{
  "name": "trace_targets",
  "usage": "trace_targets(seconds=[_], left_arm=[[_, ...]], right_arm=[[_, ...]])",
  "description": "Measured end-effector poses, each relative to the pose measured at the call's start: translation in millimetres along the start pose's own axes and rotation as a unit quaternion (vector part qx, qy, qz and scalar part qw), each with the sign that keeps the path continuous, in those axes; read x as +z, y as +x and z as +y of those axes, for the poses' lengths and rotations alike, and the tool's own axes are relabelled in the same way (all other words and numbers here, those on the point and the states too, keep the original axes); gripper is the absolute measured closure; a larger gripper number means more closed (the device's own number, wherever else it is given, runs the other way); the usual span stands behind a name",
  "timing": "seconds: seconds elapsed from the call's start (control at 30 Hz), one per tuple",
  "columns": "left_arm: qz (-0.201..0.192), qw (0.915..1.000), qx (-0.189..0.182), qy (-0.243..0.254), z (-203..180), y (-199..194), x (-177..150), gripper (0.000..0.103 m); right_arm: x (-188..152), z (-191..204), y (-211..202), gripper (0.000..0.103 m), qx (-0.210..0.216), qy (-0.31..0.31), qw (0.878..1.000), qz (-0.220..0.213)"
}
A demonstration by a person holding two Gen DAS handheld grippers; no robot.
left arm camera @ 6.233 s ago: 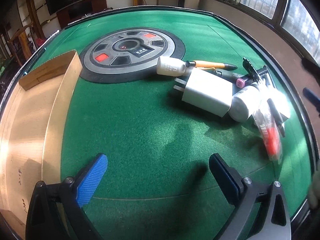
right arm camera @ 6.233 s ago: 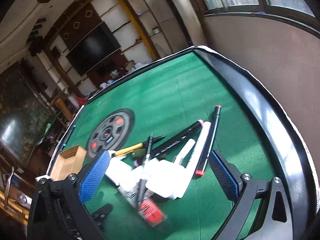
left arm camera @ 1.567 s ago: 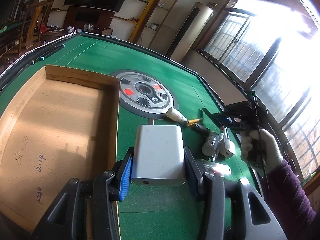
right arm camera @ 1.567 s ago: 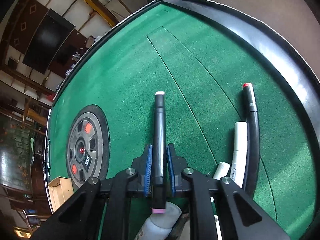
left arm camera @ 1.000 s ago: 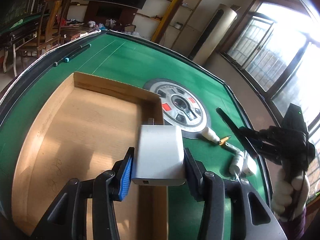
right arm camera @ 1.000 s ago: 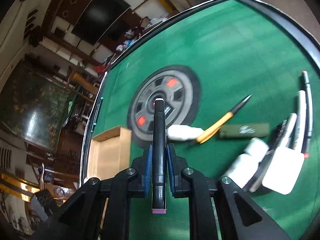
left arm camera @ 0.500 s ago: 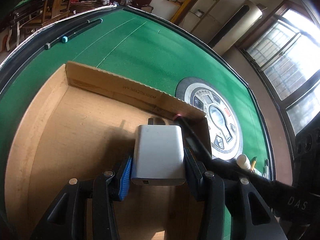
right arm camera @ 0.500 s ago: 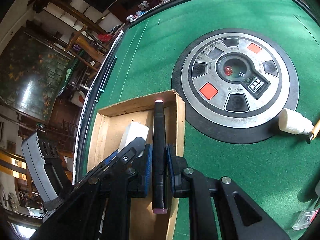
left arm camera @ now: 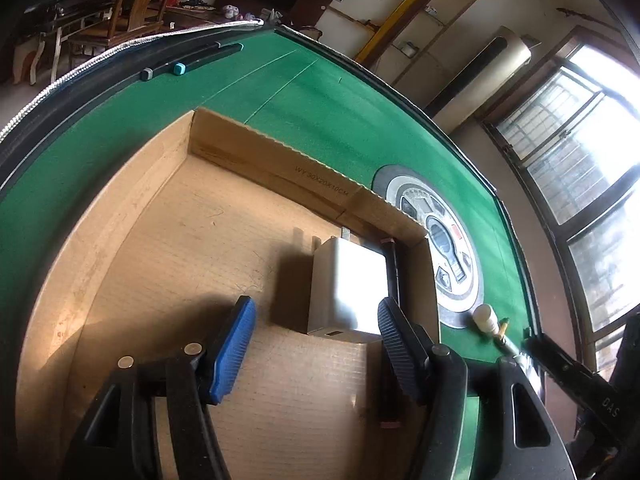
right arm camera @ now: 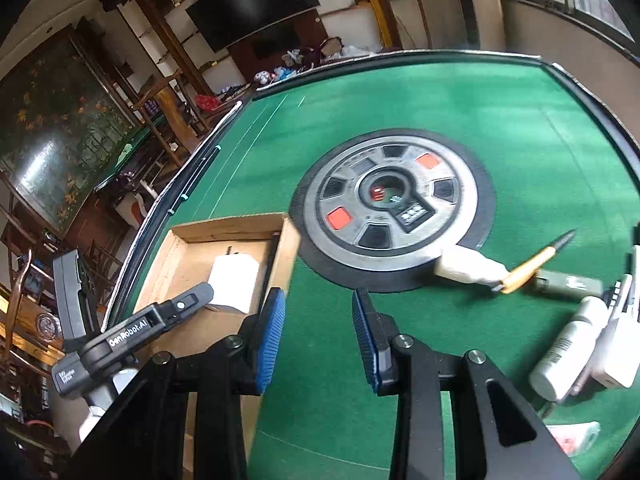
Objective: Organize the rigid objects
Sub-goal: 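Return the left tool to the pile and grasp the small white bottle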
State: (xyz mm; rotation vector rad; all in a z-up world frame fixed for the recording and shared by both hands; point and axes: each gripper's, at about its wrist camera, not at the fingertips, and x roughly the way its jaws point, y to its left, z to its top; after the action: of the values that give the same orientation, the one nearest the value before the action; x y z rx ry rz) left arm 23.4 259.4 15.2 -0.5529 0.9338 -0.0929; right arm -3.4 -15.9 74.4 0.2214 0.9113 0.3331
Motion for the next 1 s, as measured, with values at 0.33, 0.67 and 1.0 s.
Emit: trace_targets(seconds=[0.33, 0.67, 1.0], left_arm=[[-0.039, 0.9977, -0.012, 0.054, -37.9, -54.5, -9.9, 0.032], [0.013, 0.9858, -0.022, 0.166, -160.7, -23.0, -44.9, 0.019], [0.049, 0.9543, 0.013, 0.294, -245.4, 72.7, -52.8, 0.02]], right_arm=[[-37.4, -83.4, -107.0, 0.029, -0.133, -0.008, 0.976, -0.171], [-15.3, -204.7, -103.3, 0.022, -0.147, 0.105, 0.966, -0.185], [-19.1, -254.0, -78.3, 0.022, -0.105, 0.158, 0.969, -0.159]])
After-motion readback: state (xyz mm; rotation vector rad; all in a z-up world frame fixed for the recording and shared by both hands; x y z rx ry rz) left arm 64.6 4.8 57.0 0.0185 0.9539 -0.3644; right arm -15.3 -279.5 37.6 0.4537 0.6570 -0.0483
